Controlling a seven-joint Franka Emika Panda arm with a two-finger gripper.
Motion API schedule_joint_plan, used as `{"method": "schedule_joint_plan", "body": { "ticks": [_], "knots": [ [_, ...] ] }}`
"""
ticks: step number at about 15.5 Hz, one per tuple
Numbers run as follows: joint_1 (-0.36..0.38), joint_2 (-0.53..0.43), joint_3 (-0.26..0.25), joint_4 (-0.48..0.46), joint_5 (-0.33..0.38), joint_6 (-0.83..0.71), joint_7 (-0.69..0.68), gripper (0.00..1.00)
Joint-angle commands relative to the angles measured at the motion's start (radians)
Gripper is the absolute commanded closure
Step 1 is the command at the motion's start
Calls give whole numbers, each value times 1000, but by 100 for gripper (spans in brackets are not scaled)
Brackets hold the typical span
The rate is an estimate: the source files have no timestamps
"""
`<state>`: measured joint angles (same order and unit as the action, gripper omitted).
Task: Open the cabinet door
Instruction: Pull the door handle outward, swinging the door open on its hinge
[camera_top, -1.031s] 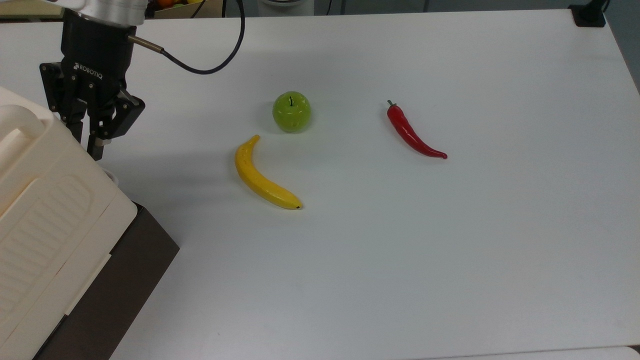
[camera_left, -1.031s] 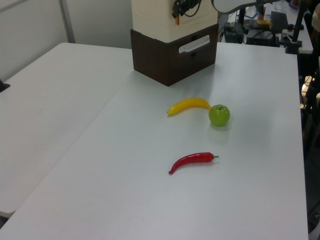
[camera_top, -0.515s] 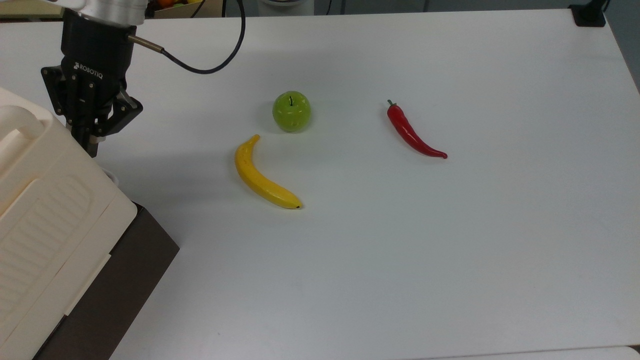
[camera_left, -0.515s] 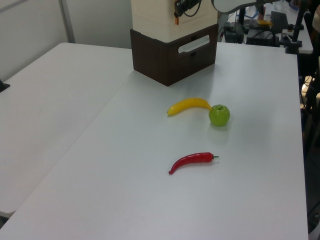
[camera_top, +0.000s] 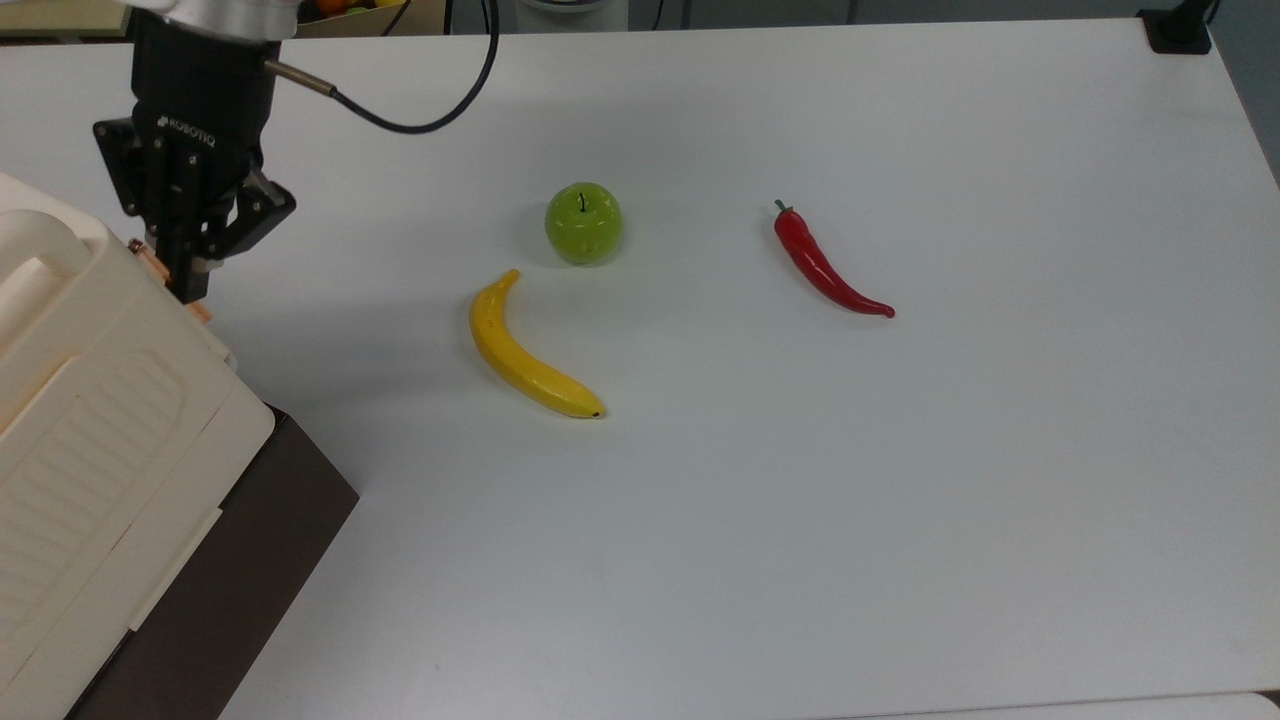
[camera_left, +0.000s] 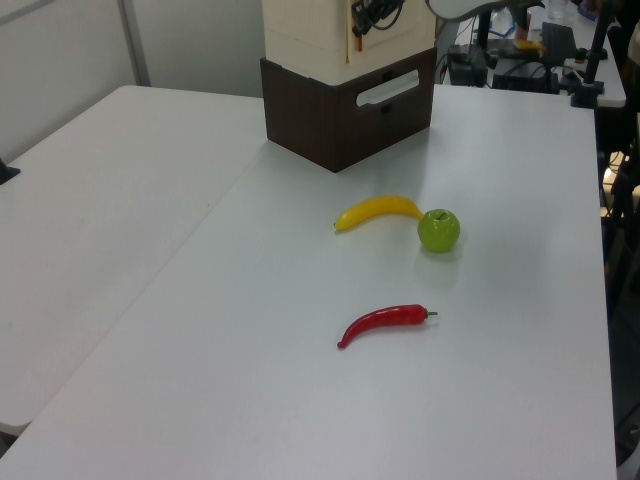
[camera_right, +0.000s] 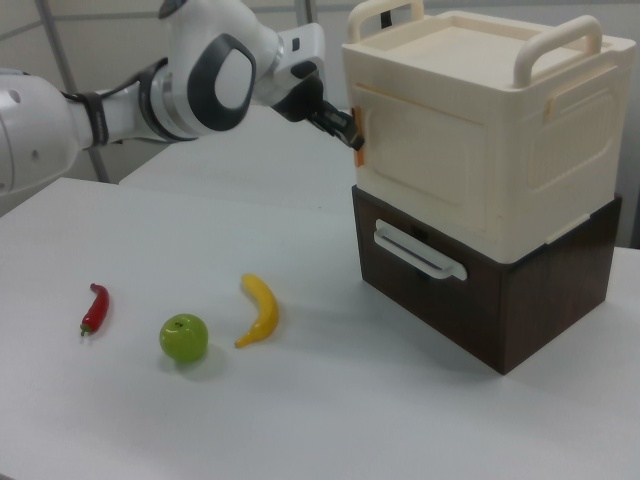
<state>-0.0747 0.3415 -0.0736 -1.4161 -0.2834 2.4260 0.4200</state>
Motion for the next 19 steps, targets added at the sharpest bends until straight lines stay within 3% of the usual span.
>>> {"method": "schedule_joint_plan", "body": {
  "ticks": [1,6,8,9,10,14,19],
  "knots": [
    [10,-45,6,-17,-4,-100,20,89],
    [10,-59,20,-17,3,-205,19,41],
    [9,-70,28,-14,4,-258,17,35],
    [9,-78,29,-10,12,-284,17,18],
    [9,-91,31,-10,18,-312,14,10],
    [9,-156,31,-7,21,-373,-6,0],
    [4,-157,26,72,15,-303,-3,0]
  ]
}}
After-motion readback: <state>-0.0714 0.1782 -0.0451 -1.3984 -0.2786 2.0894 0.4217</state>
